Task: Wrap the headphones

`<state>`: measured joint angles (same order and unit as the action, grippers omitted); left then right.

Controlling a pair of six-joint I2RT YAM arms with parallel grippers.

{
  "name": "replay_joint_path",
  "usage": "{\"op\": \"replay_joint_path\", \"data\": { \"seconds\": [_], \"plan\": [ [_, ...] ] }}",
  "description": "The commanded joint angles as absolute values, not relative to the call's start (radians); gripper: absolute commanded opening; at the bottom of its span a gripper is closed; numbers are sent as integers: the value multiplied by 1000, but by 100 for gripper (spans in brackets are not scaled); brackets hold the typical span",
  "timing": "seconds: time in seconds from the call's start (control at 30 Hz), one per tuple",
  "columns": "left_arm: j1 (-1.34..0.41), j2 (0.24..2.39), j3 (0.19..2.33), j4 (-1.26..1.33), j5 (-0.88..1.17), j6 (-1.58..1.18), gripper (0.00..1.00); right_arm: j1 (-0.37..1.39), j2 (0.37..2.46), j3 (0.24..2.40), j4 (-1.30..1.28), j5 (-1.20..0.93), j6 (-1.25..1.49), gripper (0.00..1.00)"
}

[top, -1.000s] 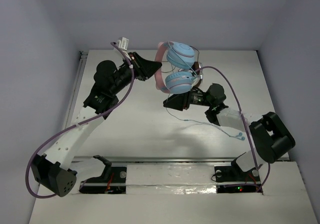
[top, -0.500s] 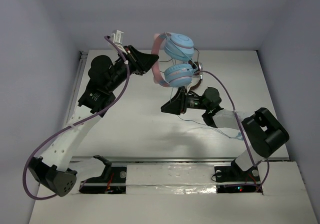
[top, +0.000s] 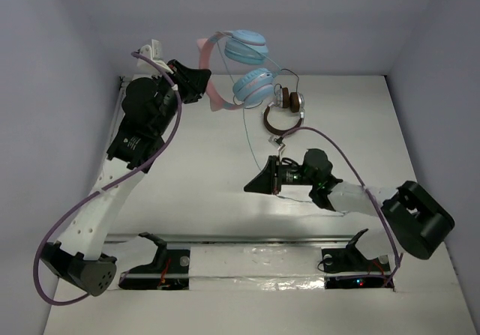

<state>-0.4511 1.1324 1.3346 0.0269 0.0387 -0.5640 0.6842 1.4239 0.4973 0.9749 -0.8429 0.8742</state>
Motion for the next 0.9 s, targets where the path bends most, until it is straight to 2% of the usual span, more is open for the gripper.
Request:
{"op": "replay_joint_path", "data": {
  "seconds": [0.0,0.1,0.33,0.6,0.87],
  "plan": [
    [-430,1074,1341,86,-86,-563,0,732,1330,518,719,-714,750,9],
    [-420,1065,1342,52,-168,-546,0,762,1234,544,476,-603,670,0],
    [-420,1042,1319,-40,-348,-466,0,828,1077,641,54,-454,586,0],
    [-411,1089,1342,-95,-541,-347,0,913,1032,793,-173,-373,538,0],
    [-411,1137,1298,-158,-569,-311,0,994,1057,962,-374,-244,486,0]
  ]
}}
